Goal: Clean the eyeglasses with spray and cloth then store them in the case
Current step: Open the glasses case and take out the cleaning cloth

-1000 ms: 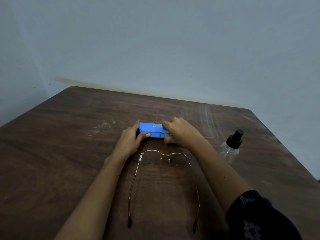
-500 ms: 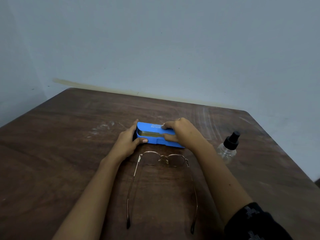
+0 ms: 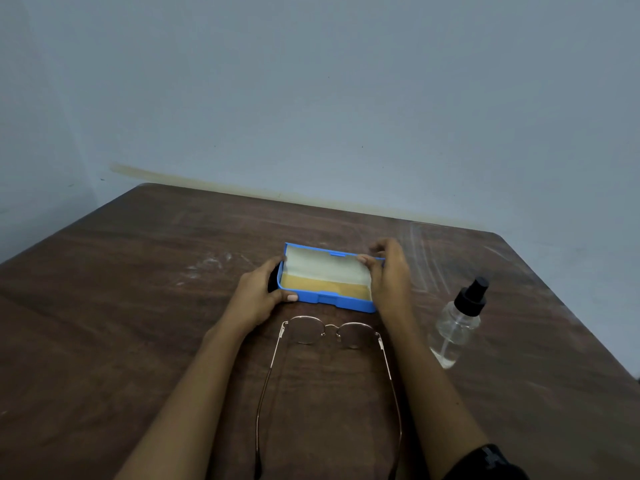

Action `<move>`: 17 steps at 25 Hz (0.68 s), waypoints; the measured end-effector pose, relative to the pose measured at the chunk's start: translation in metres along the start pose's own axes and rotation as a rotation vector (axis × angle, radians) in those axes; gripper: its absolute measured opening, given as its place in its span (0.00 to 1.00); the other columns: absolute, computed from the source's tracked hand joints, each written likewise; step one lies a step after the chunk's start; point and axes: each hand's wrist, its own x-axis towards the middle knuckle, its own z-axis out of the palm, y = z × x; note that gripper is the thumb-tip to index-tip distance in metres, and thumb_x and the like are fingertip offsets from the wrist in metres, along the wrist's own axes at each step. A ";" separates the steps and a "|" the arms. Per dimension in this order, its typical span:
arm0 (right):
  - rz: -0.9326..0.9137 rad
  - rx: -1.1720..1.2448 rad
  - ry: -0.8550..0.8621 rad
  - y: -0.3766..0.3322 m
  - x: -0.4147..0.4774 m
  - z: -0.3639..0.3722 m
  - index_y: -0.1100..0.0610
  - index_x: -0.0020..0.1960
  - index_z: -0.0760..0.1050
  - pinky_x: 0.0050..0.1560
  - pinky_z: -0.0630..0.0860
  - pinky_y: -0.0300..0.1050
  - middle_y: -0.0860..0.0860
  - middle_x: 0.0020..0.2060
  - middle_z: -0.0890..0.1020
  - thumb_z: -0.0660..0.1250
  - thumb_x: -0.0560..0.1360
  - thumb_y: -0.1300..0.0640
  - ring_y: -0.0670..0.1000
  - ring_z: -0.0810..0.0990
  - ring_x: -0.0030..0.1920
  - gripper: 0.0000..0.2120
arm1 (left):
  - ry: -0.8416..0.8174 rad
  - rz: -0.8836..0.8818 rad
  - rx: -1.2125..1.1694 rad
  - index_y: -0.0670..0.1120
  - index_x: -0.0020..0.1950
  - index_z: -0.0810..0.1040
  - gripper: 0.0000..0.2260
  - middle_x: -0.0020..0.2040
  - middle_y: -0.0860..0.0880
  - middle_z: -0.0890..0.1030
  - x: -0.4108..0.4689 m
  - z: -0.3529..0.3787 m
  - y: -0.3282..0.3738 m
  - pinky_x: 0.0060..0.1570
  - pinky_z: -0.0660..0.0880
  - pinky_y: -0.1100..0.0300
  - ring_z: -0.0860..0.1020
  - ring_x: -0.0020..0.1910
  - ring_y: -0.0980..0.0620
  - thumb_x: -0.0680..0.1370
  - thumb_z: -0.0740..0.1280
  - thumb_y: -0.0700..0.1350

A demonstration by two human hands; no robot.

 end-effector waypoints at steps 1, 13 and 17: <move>0.005 0.059 0.047 0.002 0.000 0.001 0.58 0.44 0.72 0.41 0.66 0.34 0.59 0.46 0.79 0.66 0.72 0.65 0.53 0.75 0.45 0.05 | -0.006 -0.005 -0.011 0.46 0.68 0.67 0.31 0.65 0.42 0.74 0.000 0.000 0.000 0.59 0.68 0.58 0.71 0.64 0.45 0.68 0.74 0.40; 0.256 0.528 0.207 0.020 0.011 0.010 0.51 0.36 0.68 0.39 0.70 0.35 0.47 0.33 0.74 0.67 0.74 0.60 0.44 0.72 0.36 0.11 | -0.032 -0.033 0.000 0.48 0.68 0.65 0.31 0.68 0.44 0.72 0.000 0.000 0.002 0.61 0.67 0.56 0.68 0.67 0.46 0.68 0.73 0.40; 0.245 0.514 0.201 0.021 0.012 0.012 0.52 0.35 0.72 0.36 0.71 0.32 0.47 0.31 0.75 0.67 0.73 0.58 0.41 0.72 0.33 0.09 | -0.046 -0.040 -0.010 0.48 0.68 0.65 0.32 0.68 0.44 0.71 0.001 0.000 0.001 0.63 0.66 0.54 0.68 0.68 0.46 0.67 0.74 0.41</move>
